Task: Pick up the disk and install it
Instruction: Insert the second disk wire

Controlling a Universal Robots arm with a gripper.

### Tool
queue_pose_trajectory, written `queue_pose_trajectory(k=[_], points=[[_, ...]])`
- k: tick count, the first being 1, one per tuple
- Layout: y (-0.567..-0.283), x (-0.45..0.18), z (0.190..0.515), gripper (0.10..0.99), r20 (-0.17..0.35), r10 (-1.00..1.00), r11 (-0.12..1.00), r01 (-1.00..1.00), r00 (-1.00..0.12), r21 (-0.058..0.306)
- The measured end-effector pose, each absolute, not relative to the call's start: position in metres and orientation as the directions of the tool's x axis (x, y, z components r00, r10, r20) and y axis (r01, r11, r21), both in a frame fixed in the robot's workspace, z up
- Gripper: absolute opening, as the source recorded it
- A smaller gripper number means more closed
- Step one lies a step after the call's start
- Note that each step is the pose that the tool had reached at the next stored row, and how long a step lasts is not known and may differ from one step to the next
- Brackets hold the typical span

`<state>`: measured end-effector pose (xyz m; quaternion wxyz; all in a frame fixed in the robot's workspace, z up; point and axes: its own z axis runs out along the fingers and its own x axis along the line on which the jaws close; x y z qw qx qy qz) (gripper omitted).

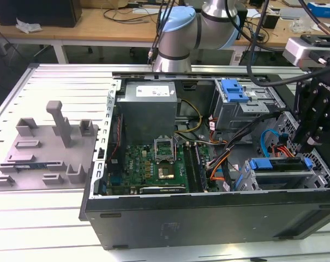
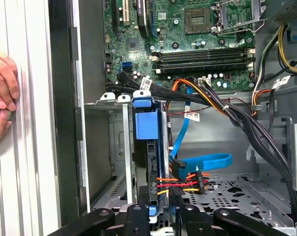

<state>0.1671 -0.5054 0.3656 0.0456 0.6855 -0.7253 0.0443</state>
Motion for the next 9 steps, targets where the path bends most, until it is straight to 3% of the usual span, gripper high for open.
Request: queue_pose_trajectory(k=[6,9], points=[[-0.480,0.166,0.375,0.302,0.226,-0.972,0.056,-0.998,-0.055,-0.003],[-0.479,0.160,0.381,0.302,0.220,-0.974,0.056,-0.998,-0.057,-0.012]])
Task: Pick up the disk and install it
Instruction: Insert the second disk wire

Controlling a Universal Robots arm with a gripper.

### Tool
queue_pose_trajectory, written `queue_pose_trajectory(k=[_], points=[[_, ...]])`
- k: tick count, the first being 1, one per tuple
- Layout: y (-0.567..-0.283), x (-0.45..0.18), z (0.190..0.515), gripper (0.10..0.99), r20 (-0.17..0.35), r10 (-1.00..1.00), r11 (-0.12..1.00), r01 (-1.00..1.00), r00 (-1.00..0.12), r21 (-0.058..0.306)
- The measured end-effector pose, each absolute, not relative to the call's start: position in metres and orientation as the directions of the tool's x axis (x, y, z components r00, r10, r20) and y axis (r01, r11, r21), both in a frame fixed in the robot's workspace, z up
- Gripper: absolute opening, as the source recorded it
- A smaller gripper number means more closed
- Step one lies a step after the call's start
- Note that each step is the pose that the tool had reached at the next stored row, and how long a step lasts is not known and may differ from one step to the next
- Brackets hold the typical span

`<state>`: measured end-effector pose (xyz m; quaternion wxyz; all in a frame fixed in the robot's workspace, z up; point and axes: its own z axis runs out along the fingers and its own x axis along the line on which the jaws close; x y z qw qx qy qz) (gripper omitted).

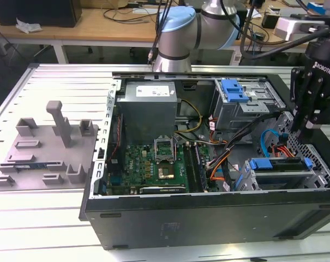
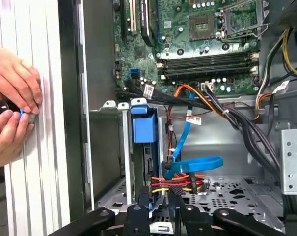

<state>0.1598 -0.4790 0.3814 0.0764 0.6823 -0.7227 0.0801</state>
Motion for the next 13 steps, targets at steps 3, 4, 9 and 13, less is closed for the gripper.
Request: queue_pose_trajectory(k=[3,4,9,13], points=[[-0.479,0.149,0.382,0.302,0.214,-0.975,0.056,-0.998,-0.060,-0.024],[-0.479,0.146,0.382,0.302,0.214,-0.975,0.056,-0.998,-0.060,-0.025],[-0.479,0.142,0.379,0.302,0.214,-0.975,0.056,-0.998,-0.060,-0.026],[-0.479,0.141,0.375,0.302,0.214,-0.975,0.056,-0.998,-0.060,-0.026]])
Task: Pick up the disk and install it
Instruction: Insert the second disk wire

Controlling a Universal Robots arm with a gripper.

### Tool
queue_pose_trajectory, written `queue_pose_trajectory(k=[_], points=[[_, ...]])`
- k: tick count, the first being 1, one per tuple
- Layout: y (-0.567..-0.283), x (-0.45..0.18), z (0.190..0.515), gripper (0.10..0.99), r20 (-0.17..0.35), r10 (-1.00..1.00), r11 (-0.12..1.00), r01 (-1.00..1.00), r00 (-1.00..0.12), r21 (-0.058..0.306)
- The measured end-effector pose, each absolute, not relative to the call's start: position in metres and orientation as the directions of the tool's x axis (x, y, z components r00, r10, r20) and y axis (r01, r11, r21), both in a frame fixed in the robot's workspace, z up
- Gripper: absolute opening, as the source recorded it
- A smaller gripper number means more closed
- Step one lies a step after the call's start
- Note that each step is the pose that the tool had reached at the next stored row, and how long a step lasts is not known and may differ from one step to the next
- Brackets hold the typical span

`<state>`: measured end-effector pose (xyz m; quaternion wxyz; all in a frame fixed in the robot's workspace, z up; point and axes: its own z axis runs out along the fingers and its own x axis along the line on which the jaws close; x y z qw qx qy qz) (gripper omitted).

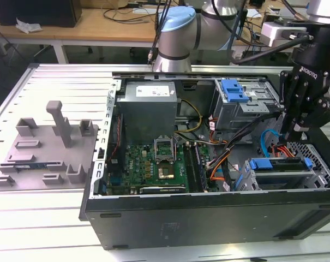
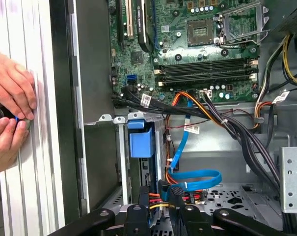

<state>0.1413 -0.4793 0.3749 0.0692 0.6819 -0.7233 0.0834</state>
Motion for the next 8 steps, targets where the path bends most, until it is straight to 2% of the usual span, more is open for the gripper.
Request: queue_pose_trajectory(k=[8], points=[[-0.4769,0.1391,0.3701,0.302,0.215,-0.975,0.056,-0.998,-0.060,-0.026]])
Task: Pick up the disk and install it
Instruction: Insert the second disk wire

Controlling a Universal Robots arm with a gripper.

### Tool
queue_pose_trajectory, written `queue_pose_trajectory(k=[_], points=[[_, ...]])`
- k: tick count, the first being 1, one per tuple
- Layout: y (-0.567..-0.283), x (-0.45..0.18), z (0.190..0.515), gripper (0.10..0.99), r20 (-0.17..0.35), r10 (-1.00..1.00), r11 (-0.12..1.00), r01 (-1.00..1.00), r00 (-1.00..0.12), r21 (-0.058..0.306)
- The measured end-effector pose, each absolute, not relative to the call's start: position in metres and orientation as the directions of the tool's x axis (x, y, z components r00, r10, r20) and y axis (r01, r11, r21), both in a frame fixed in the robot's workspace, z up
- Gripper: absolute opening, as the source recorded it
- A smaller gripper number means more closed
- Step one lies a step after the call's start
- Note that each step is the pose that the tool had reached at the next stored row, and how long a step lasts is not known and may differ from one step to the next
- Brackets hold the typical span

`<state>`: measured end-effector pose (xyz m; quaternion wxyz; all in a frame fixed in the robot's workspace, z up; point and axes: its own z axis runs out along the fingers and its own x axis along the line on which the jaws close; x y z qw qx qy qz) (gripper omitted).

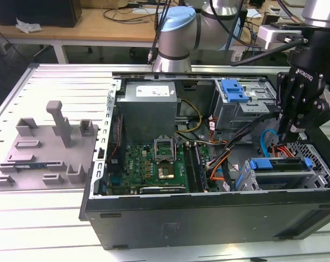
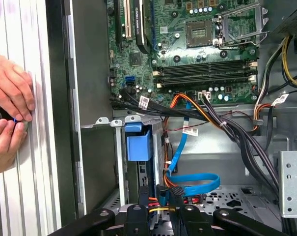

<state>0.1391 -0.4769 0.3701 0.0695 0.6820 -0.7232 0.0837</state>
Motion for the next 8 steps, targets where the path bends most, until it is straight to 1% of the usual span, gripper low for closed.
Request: queue_pose_trajectory(k=[8], points=[[-0.4781,0.1391,0.3694,0.302,0.212,-0.975,0.056,-0.998,-0.060,-0.026]])
